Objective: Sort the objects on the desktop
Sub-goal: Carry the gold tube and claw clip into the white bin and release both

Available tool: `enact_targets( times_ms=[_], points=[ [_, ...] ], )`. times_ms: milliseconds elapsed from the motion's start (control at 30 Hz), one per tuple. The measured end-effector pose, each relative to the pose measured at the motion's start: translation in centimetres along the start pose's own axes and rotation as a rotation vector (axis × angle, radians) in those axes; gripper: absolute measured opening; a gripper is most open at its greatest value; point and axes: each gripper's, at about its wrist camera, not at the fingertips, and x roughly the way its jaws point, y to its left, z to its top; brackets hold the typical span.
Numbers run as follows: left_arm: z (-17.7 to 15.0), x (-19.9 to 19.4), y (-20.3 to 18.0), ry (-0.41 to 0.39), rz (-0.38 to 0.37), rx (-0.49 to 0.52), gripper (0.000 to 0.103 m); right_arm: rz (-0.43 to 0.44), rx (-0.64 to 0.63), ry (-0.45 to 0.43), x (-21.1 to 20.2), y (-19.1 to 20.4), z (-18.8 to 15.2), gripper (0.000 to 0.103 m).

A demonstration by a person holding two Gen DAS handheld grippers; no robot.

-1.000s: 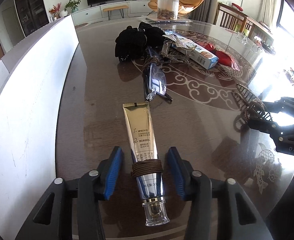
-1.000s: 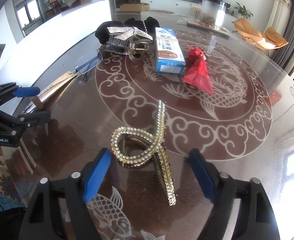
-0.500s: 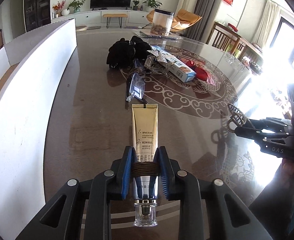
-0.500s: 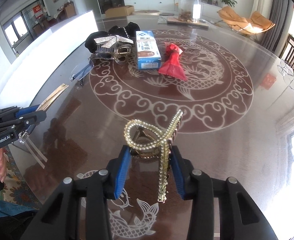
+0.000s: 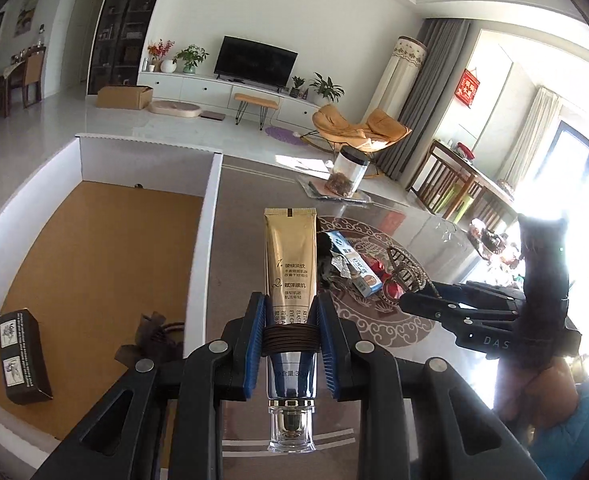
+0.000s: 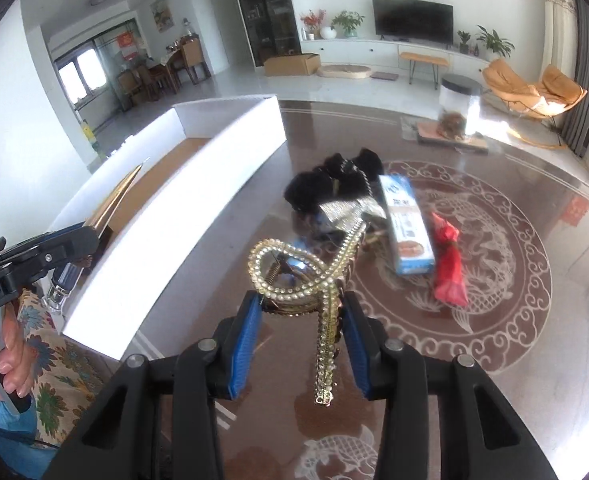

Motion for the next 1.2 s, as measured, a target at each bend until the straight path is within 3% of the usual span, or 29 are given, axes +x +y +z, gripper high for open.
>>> enact_targets(
  times_ms=[100,233,367,567,633,667,733,867,967,1067,1200],
  points=[
    [1.5,-1.7,4.9,-0.018,0.121,-0.033,0.025,0.118,-0.055,-0.051,1.0,5.7,4.3,0.041],
    [1.8,-0.7,11.3,0.058,0.239,-0.104,0.025,0.239,-0.133,-0.074,4.3,13.3,8.4,0.041],
    [1.0,1.8,15.9,0.182,0.285,-0.194,0.025,0.296,-0.146,0.004,10.0,18.1,9.7,0.042],
    [-1.3,4.1,18.7,0.33,0.36,-0.255,0.028,0.311,-0.122,0.157,17.6,20.6,8.0,0.043],
    [-1.9,4.4,19.3,0.357,0.385,-0.287,0.044,0.337,-0.092,0.167,18.5,20.5,7.6,0.064],
    [-2.2,4.3,19.6,0.357,0.385,-0.307,0.049,0.34,-0.078,0.155,18.6,20.2,7.5,0.08],
    [-2.6,3.8,19.9,0.327,0.377,-0.338,0.055,0.346,-0.065,0.119,17.8,19.4,7.5,0.085],
    [-2.4,2.7,17.9,0.24,0.382,-0.32,0.055,0.322,-0.084,0.034,14.8,17.5,7.3,0.085],
    [-1.6,2.1,13.5,0.184,0.333,-0.214,0.055,0.25,-0.107,-0.068,11.2,14.7,5.4,0.091],
    [-1.1,2.0,7.5,0.155,0.231,-0.068,0.056,0.109,-0.083,-0.132,8.0,9.9,1.3,0.097],
    [-1.5,2.2,-2.0,0.156,0.028,0.109,0.056,-0.119,0.053,-0.065,5.4,1.2,-6.1,0.097]
  ],
)
